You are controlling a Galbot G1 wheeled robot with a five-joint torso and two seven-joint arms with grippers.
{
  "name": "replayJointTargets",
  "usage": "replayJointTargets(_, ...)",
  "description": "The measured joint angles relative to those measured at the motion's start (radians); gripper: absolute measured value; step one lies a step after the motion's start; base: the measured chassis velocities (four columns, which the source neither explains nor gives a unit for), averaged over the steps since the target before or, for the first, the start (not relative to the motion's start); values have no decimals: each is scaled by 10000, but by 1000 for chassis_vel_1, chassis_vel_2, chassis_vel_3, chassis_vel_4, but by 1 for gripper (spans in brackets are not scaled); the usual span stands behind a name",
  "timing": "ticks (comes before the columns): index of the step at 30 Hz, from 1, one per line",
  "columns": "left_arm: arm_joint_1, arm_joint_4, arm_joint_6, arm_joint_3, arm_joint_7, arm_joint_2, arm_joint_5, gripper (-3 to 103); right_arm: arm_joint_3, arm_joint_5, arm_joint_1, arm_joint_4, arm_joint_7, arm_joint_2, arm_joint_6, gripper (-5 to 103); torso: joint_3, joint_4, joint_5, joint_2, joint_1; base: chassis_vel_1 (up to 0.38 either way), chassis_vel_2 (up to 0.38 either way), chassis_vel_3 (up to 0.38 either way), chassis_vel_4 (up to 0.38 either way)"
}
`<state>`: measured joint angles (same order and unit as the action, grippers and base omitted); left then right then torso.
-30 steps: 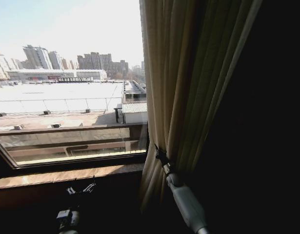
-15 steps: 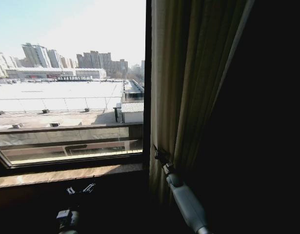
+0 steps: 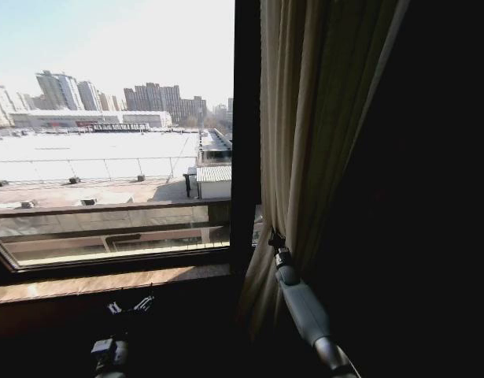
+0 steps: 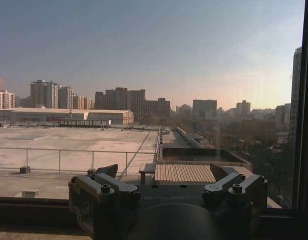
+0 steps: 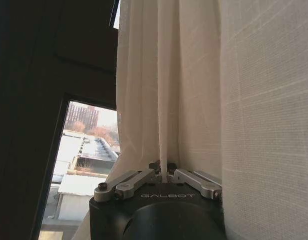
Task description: Open the curtains by pulling them apart, changing their state from closed to fully open.
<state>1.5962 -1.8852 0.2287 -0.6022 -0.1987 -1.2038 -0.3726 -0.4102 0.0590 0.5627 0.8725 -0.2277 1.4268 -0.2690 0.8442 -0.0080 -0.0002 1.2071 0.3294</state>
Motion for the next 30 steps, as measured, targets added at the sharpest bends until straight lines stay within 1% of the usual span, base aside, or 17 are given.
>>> replayJointTargets(1,0,0,0,0,0,0,0,100,0,0,0,0,0,0,0,0,0,0,0,0,0,0,0,0,0)
replayJointTargets(4,0,0,0,1,0,-1,0,100,-403,576,-73,-111,-824,-255,311,0,0,-2,1,0,0,0,0,0,0)
replayJointTargets(6,0,0,0,1,0,0,0,100,-459,687,-72,-112,-978,-292,374,0,0,-2,0,0,0,0,0,0,0)
replayJointTargets(9,0,0,0,0,0,0,0,100,-661,1023,-45,-77,-1618,-444,650,0,1,-2,1,0,0,0,0,0,0)
replayJointTargets(13,0,0,0,1,0,0,0,100,-672,1026,49,67,-1714,-500,686,0,1,-3,2,0,0,0,0,0,0)
replayJointTargets(17,0,0,0,0,0,0,0,100,-478,894,200,355,-1619,-527,691,0,1,-4,1,0,0,0,0,0,0)
replayJointTargets(19,0,0,0,0,0,0,0,100,-70,572,444,825,-1283,-558,687,0,2,-2,1,0,0,0,0,0,0)
replayJointTargets(20,0,0,0,0,0,0,0,100,-70,572,444,825,-1283,-558,687,0,2,-2,1,0,0,0,0,0,0)
replayJointTargets(21,0,0,0,0,0,0,0,100,58,440,540,1025,-1119,-574,687,0,2,-2,1,-1,0,0,0,0,0)
replayJointTargets(22,0,0,0,-1,0,0,0,100,215,251,675,1317,-902,-600,699,-2,1,-1,1,-1,0,0,0,0,0)
replayJointTargets(24,0,0,0,0,0,-1,0,100,647,-297,1100,2148,-418,-738,889,8,1,0,1,0,0,0,0,0,0)
replayJointTargets(25,0,0,0,0,0,-1,0,100,647,-297,1100,2148,-418,-738,889,8,1,0,1,0,0,0,0,0,0)
replayJointTargets(26,0,0,0,-1,0,0,0,100,747,-452,1219,2368,-314,-796,965,14,1,0,1,0,0,0,0,0,0)
replayJointTargets(27,0,0,0,0,0,0,0,100,921,-736,1430,2741,-141,-910,1085,14,1,-1,-1,0,0,0,0,0,0)
replayJointTargets(29,0,0,-1,-2,0,0,0,100,1224,-1597,2013,3615,320,-1292,1443,25,1,1,-1,0,0,0,0,0,0)
replayJointTargets(30,0,0,-1,-2,0,0,0,100,1224,-1597,2013,3615,320,-1292,1443,25,1,1,-1,0,0,0,0,0,0)
